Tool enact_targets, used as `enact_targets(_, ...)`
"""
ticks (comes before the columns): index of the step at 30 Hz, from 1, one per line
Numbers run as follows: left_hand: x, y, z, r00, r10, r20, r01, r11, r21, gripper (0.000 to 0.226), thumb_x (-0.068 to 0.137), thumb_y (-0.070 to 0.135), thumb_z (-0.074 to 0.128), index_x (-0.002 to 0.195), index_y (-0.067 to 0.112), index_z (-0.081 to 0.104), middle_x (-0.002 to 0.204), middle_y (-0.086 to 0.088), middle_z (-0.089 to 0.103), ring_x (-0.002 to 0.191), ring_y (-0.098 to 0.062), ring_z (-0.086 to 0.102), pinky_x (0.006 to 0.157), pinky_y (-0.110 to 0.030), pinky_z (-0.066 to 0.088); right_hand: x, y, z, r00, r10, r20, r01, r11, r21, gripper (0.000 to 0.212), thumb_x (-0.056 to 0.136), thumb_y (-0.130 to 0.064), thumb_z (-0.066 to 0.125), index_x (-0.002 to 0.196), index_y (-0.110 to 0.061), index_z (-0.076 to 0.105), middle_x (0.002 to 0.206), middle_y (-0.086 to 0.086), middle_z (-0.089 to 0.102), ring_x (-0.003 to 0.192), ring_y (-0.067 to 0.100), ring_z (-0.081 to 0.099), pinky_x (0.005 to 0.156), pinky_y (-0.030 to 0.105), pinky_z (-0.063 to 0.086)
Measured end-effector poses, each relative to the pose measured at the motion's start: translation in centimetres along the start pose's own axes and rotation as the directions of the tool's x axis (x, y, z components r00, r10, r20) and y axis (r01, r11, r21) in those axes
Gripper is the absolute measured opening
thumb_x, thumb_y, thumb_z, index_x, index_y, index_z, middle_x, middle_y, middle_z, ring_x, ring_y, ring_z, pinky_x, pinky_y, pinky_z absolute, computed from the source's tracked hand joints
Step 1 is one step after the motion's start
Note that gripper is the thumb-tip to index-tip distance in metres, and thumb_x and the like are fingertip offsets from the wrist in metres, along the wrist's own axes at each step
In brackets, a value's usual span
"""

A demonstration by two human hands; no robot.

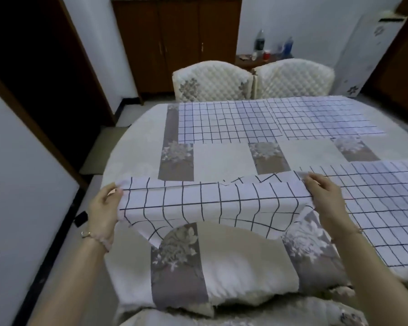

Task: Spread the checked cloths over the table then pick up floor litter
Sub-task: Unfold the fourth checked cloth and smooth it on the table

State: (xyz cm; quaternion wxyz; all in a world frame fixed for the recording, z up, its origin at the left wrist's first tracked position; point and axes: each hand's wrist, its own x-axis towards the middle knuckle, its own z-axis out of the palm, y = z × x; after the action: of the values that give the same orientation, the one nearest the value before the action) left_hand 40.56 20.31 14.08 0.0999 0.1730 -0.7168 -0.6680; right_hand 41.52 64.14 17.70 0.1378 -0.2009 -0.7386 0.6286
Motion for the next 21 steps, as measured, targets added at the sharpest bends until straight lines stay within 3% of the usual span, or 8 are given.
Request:
enact_targets(1,-0.5,-0.3,0.0,1.0,-0.012,-0.018,0.012,1.0,0.006,0.022,0.091,0.025,0.056,0.111,0.021,0.064,0.113,-0.009,0.063,0.102,-0.03,0.06,0.071,-0.036,0.058,-0.1,0.3,-0.2,1.0,0.015,0.018,-0.015,0.999,-0.031,0.014,0.094,-0.011,0.051,0.097,-0.017,0.064,0.077,-0.007,0.06,0.059,-0.003,0.058,0.046,0.005,0.043)
enact_targets(3,-1.3,-0.7,0.2,0.998,-0.042,-0.039,0.043,0.999,0.01,0.019,0.091,0.023,0.057,0.108,0.022,0.064,0.118,-0.01,0.063,0.114,-0.03,0.058,0.097,-0.048,0.048,-0.1,0.9,-0.5,0.997,0.041,0.058,-0.037,0.997,-0.07,0.018,0.094,-0.011,0.05,0.09,-0.022,0.064,0.074,-0.006,0.061,0.057,-0.002,0.057,0.048,0.013,0.045)
enact_targets(5,-1.8,-1.2,0.6,0.997,-0.064,-0.048,0.065,0.997,0.029,0.025,0.091,0.019,0.057,0.116,0.018,0.06,0.116,-0.011,0.063,0.115,-0.029,0.057,0.104,-0.049,0.041,0.0,1.5,-0.6,0.995,0.069,0.074,-0.062,0.993,-0.096,0.023,0.094,-0.011,0.049,0.085,-0.026,0.063,0.077,-0.005,0.061,0.067,0.009,0.057,0.056,0.023,0.044)
enact_targets(8,-1.7,-2.1,1.2,0.993,-0.106,-0.047,0.11,0.99,0.092,0.035,0.093,0.015,0.054,0.127,0.009,0.053,0.112,-0.01,0.061,0.112,-0.026,0.056,0.104,-0.044,0.041,0.6,3.0,-0.8,0.99,0.1,0.1,-0.083,0.983,-0.163,0.015,0.095,-0.012,0.048,0.09,-0.017,0.061,0.077,0.007,0.056,0.068,0.02,0.047,0.056,0.028,0.037)
enact_targets(11,-0.8,-3.8,1.5,0.984,-0.173,-0.03,0.176,0.971,0.159,0.035,0.092,0.018,0.055,0.125,0.008,0.055,0.113,-0.012,0.062,0.111,-0.029,0.057,0.099,-0.042,0.045,1.2,5.2,-0.7,0.981,0.16,0.108,-0.133,0.967,-0.219,0.017,0.094,-0.012,0.049,0.09,-0.005,0.063,0.072,0.01,0.051,0.062,0.02,0.04,0.054,0.026,0.032)
enact_targets(14,0.1,-5.7,1.9,0.96,-0.278,0.01,0.271,0.943,0.194,0.032,0.091,0.02,0.056,0.12,0.006,0.058,0.112,-0.014,0.064,0.098,-0.026,0.06,0.084,-0.036,0.049,1.8,7.2,-0.6,0.969,0.23,0.087,-0.199,0.941,-0.275,0.016,0.093,-0.014,0.052,0.088,-0.008,0.065,0.068,0.007,0.051,0.059,0.016,0.04,0.052,0.025,0.033)
enact_targets(17,0.6,-7.4,2.0,0.929,-0.369,0.044,0.344,0.899,0.271,0.031,0.088,0.022,0.06,0.116,0.007,0.061,0.114,-0.014,0.065,0.107,-0.031,0.059,0.097,-0.044,0.047,2.1,9.6,-0.9,0.954,0.29,0.081,-0.25,0.913,-0.324,0.015,0.091,-0.016,0.056,0.082,-0.008,0.066,0.064,0.005,0.05,0.057,0.017,0.04,0.052,0.023,0.032)
enact_targets(21,1.3,-8.4,2.9,0.912,-0.404,0.067,0.362,0.872,0.329,0.024,0.087,0.019,0.061,0.108,0.007,0.061,0.106,-0.013,0.066,0.095,-0.029,0.062,0.087,-0.039,0.049,2.8,11.6,-1.3,0.95,0.312,0.029,-0.28,0.886,-0.37,0.02,0.087,-0.015,0.06,0.068,-0.008,0.062,0.063,0.005,0.05,0.066,0.02,0.043,0.06,0.027,0.036)
